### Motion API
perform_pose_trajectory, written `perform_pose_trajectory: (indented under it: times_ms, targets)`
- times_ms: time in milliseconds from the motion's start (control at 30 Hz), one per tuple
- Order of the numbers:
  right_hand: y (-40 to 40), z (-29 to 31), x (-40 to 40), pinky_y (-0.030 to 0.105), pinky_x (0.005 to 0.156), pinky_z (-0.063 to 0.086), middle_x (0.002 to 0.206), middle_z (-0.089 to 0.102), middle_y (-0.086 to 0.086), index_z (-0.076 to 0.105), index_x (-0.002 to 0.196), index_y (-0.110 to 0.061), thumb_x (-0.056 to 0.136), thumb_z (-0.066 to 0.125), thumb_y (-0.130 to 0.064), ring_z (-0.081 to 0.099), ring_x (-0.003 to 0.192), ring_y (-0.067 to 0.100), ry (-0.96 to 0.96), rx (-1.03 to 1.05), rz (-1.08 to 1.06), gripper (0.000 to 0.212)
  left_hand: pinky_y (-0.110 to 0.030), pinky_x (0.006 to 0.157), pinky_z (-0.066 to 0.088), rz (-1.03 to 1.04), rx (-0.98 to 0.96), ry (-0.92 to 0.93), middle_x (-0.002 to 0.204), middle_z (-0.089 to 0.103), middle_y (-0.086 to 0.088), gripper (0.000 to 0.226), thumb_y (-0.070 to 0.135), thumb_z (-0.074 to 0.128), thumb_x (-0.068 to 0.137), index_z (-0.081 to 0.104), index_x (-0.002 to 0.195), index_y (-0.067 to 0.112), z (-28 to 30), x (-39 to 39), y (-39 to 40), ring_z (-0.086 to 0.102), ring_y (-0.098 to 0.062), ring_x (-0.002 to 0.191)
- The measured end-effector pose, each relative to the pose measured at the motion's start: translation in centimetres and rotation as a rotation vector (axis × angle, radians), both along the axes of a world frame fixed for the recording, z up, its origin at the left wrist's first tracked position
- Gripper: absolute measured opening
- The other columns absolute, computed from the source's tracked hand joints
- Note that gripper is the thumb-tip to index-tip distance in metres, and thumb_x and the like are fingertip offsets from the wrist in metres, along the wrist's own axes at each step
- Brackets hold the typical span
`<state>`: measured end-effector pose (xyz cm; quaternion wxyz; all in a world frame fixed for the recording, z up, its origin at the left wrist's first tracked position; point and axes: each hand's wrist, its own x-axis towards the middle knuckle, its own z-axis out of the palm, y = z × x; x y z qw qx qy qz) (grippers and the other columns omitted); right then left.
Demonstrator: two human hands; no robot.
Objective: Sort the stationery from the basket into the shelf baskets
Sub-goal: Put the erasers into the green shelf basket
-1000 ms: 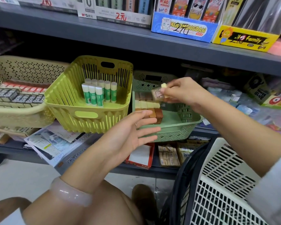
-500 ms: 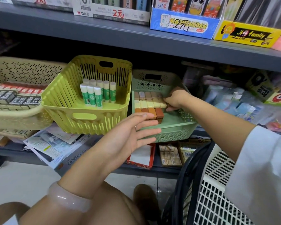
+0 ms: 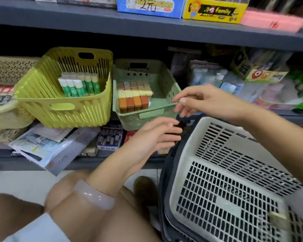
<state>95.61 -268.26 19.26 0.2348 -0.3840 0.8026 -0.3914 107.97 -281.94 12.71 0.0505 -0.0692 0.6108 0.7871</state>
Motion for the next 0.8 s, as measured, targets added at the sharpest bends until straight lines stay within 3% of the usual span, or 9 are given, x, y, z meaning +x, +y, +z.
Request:
perform_pose_trajectory:
  times_ms: [133,200,267,333,433,500,600,700,800]
  targets:
    - [7.1,-4.0,0.4,0.015,0.066,0.052,0.08,0.069,-0.004,0.062,0.106,-0.011,0.094,0.048,-0.013,0.064,0.069,0.002,-0.054,0.154,-0.11,0.018,-0.017,0.085,0.048,-0.078,-0.254,-0.007,0.101,0.064,-0.003,0.017,0.013,0.044,0.096,0.057,0.107,0.014,-1.6,-0.9,5.6,0.062,-0.013,0.093]
    - [10.5,-6.9,0.4,0.016,0.067,0.05,0.083,0.068,0.0,0.06,0.109,-0.006,0.094,0.048,-0.011,0.063,0.069,0.002,-0.044,0.309,-0.144,0.02,-0.014,0.081,0.044,-0.117,-0.397,0.033,0.097,0.06,-0.001,0.014,0.011,0.046,0.094,0.055,0.102,0.018,-2.7,-1.6,8.1,0.058,-0.009,0.09]
    - [13.9,-10.2,0.5,0.014,0.068,0.047,0.099,0.067,0.015,0.058,0.113,-0.002,0.095,0.047,-0.01,0.06,0.078,0.014,-0.069,0.484,-0.142,0.023,-0.023,0.088,0.043,-0.203,-0.575,0.052,0.103,0.059,0.003,0.011,0.018,0.047,0.094,0.053,0.101,0.025,-4.0,-2.1,10.1,0.057,-0.011,0.097]
    - [17.0,-13.1,0.7,0.011,0.071,0.043,0.114,0.063,0.016,0.058,0.117,-0.005,0.095,0.047,-0.016,0.057,0.09,0.018,-0.024,0.695,-0.091,0.027,-0.038,0.089,0.047,-0.306,-0.696,0.021,0.106,0.058,0.008,0.012,0.027,0.045,0.095,0.051,0.104,0.031,-5.2,-2.1,11.6,0.06,-0.021,0.101]
    - [21.7,-16.7,0.9,0.027,0.088,0.044,0.121,0.06,0.008,0.055,0.121,-0.013,0.093,0.048,-0.029,0.056,0.109,0.023,0.148,1.024,-0.068,0.033,-0.037,0.074,0.053,-0.432,-0.769,-0.046,0.104,0.055,0.013,0.02,0.031,0.043,0.095,0.051,0.114,0.031,-6.6,-1.8,12.9,0.062,-0.024,0.098]
    - [24.7,-18.6,1.3,0.03,0.087,0.044,0.124,0.058,0.008,0.049,0.126,-0.014,0.092,0.05,-0.033,0.054,0.112,0.025,0.203,1.208,-0.067,0.039,-0.025,0.066,0.048,-0.482,-0.843,-0.064,0.105,0.053,0.015,0.022,0.033,0.043,0.095,0.05,0.116,0.031,-7.1,-1.8,13.0,0.061,-0.021,0.095]
    - [28.1,-20.9,2.1,0.033,0.086,0.046,0.131,0.051,0.008,0.033,0.139,-0.015,0.086,0.059,-0.035,0.053,0.115,0.024,0.137,1.429,-0.001,0.062,-0.022,0.069,0.045,-0.468,-0.868,-0.097,0.105,0.05,0.016,0.023,0.034,0.041,0.096,0.05,0.117,0.031,-7.3,-2.2,12.5,0.058,-0.014,0.094]
    - [29.6,-22.5,3.2,0.029,0.073,0.049,0.122,0.058,0.008,0.021,0.143,-0.015,0.08,0.067,-0.027,0.061,0.103,0.022,0.099,1.457,-0.002,0.079,-0.02,0.073,0.044,-0.438,-0.854,-0.117,0.104,0.049,0.016,0.017,0.035,0.04,0.096,0.05,0.109,0.035,-7.5,-2.6,12.0,0.052,0.0,0.092]
    - [29.9,-23.7,3.8,0.027,0.068,0.05,0.111,0.063,0.006,0.026,0.138,-0.012,0.083,0.06,-0.01,0.064,0.093,0.02,0.255,1.437,0.019,0.064,-0.024,0.076,0.046,-0.429,-0.854,-0.132,0.102,0.049,0.02,0.015,0.035,0.04,0.095,0.05,0.105,0.038,-7.8,-2.8,11.8,0.054,-0.004,0.093]
